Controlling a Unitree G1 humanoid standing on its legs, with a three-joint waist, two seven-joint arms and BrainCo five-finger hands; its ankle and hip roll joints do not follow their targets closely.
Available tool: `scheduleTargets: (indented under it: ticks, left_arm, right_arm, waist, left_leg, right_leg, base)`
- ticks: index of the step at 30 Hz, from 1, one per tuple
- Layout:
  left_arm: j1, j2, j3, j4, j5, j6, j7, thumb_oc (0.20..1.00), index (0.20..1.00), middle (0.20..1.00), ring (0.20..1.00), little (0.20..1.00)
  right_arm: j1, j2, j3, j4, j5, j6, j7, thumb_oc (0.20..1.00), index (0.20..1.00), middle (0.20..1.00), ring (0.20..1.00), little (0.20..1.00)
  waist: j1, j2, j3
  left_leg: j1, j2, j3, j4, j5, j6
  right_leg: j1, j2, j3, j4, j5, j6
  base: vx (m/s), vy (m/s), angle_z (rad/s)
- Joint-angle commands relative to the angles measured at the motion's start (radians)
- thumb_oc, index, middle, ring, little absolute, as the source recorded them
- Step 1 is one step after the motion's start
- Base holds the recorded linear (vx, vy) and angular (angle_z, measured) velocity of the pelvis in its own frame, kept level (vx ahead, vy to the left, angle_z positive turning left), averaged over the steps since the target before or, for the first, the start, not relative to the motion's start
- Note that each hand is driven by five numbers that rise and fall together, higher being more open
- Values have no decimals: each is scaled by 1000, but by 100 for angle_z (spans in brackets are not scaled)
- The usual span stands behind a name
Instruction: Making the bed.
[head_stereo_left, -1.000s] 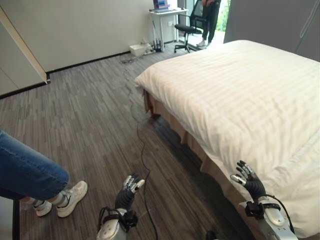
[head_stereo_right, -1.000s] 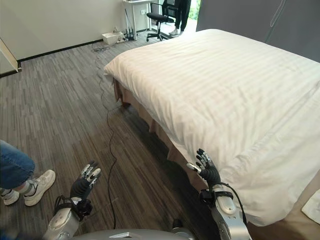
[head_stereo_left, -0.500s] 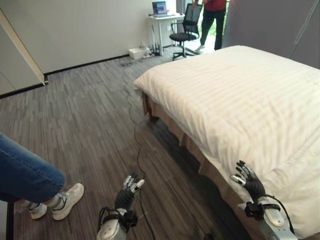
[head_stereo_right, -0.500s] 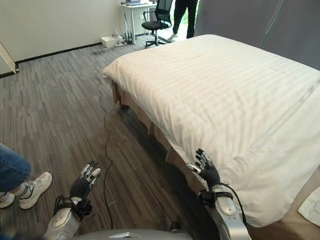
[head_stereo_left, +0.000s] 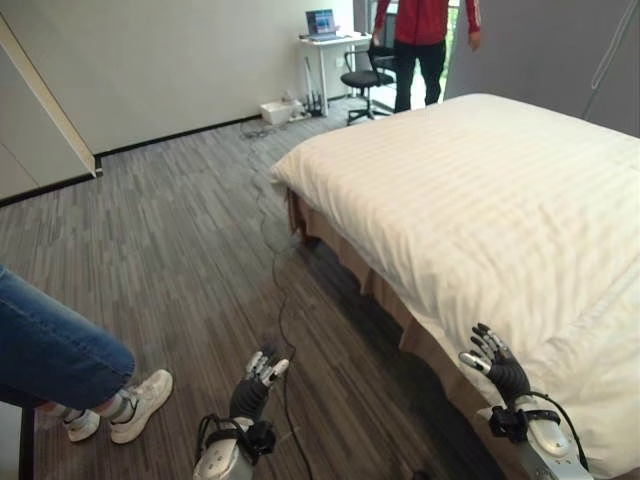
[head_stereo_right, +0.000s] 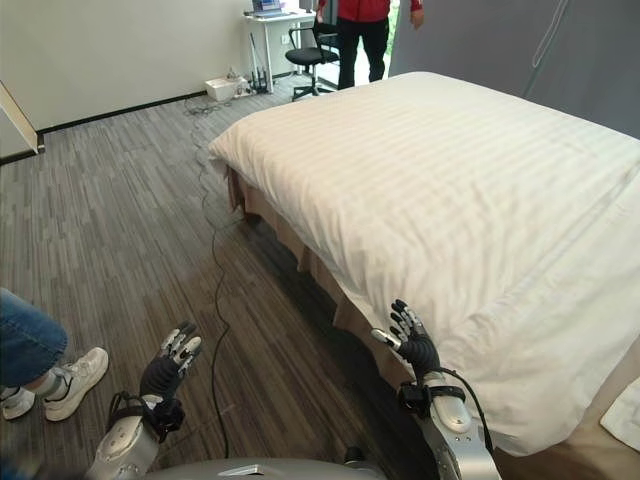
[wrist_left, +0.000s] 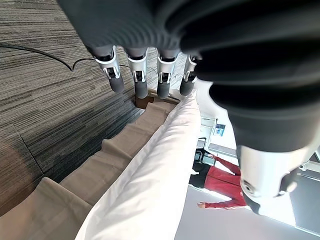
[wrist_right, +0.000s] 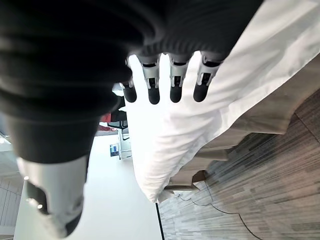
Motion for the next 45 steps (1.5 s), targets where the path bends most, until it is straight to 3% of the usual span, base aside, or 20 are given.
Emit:
scheduleTargets:
  ticks: [1, 45]
  left_arm:
    - [-50, 18, 14, 8, 7, -59, -5, 1000, 1000, 1000, 1000, 1000]
    - [-63, 16, -3, 15, 22, -55, -12, 1000, 1000, 1000, 1000, 1000]
  right_arm:
    - [-67, -8, -5, -18, -17, -50, 4, 1000, 1000, 1000, 1000, 1000]
    - [-84, -10, 15, 7, 6, -42, 20, 1000, 1000, 1000, 1000, 1000]
  waist:
    - [1, -13, 31]
    - [-2, -13, 46]
  left_leg:
    - [-11, 21, -72, 11, -6, -17]
    - [12, 23, -67, 11, -10, -15]
  right_leg:
    - [67, 6, -15, 29, -81, 28]
    - [85, 6, -10, 31, -82, 30]
  base:
    - [0, 0, 0]
    - [0, 1, -1]
